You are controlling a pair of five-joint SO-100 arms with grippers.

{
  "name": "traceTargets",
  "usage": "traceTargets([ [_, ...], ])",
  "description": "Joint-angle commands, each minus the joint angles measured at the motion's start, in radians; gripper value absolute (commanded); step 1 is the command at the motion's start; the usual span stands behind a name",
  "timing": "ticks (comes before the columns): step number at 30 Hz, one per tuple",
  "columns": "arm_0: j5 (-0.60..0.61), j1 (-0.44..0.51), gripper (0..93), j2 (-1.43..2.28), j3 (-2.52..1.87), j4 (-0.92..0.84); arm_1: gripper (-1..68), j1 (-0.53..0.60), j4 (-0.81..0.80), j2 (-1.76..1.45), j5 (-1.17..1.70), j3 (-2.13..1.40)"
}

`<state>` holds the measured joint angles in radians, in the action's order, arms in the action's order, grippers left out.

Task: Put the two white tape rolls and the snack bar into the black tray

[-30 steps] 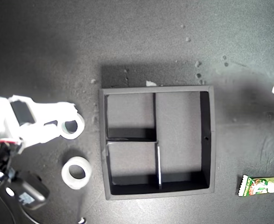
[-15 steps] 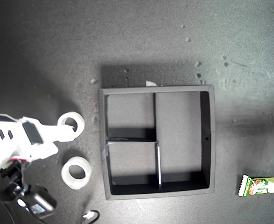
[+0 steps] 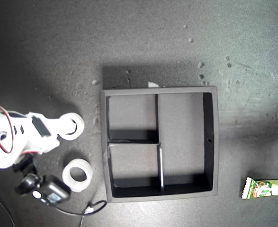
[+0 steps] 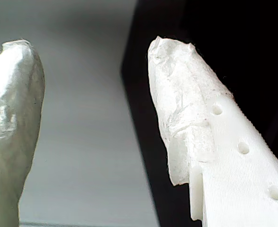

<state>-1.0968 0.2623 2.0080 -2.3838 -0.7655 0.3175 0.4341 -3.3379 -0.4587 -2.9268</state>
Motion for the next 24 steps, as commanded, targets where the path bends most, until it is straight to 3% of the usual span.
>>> traceTargets([
  [1, -0.009, -0.015, 11.5, -0.035, 0.029, 0.012, 18.1, 0.025, -0.052, 0.003, 0.091, 0.018],
  [6, -0.002, -0.031, 2.7, -0.052, 0.058, 0.011, 26.2, 0.012, -0.067, 0.133, 0.124, 0.135],
  [10, 0.002, -0.037, 0.5, 0.014, 0.057, -0.021, 29.8, 0.006, -0.009, 0.575, 0.149, 0.486],
  [14, 0.012, -0.044, 0.3, 0.149, 0.089, -0.094, 32.9, 0.017, 0.167, 1.020, 0.060, 0.916],
  [20, 0.081, -0.046, 0.2, 0.193, 0.316, -0.236, 34.9, 0.104, 0.566, 1.516, -0.433, 1.439],
  [24, 0.115, -0.011, 0.2, 0.066, 0.549, -0.298, 34.8, 0.190, 0.666, 1.539, -0.963, 1.365],
])
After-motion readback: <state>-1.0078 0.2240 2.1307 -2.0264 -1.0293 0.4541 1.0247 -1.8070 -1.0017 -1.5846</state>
